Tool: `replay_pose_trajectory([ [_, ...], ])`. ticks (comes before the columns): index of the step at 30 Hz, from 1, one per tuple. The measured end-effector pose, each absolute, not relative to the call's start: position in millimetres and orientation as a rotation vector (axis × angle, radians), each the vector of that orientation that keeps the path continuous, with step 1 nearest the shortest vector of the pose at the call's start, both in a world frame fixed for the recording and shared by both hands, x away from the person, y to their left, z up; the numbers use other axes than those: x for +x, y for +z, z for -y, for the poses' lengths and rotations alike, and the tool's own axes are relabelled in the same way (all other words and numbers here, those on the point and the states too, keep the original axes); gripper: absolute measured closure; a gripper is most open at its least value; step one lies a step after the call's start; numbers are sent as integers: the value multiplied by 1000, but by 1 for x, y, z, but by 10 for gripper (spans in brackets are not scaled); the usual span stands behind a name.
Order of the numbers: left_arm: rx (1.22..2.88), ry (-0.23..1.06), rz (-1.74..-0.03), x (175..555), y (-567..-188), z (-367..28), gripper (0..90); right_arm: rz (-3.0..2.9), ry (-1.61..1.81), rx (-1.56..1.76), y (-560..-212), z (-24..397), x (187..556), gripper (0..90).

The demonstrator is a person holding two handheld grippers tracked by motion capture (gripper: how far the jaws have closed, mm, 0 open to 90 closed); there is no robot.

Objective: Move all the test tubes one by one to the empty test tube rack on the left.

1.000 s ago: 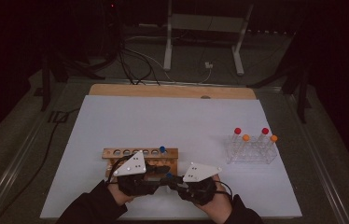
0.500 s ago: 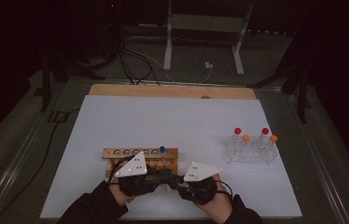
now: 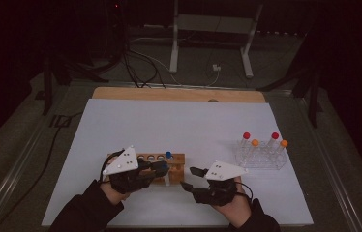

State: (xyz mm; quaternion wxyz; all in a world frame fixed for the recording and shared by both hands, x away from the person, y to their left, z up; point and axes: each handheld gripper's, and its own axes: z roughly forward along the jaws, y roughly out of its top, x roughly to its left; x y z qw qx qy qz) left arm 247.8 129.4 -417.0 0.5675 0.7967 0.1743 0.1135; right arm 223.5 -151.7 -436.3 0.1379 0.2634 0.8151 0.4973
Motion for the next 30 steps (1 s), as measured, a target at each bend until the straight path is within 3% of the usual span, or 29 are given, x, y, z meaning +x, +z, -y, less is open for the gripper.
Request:
replay_pose_trajectory([
  [11,1830,359,-459,265,-399,-145,774,-2255,1439,876,-428,168,228,0],
  [30,1849,424,-531,297,-420,-137,774,-2242,1498,876,-428,179,229,0],
])
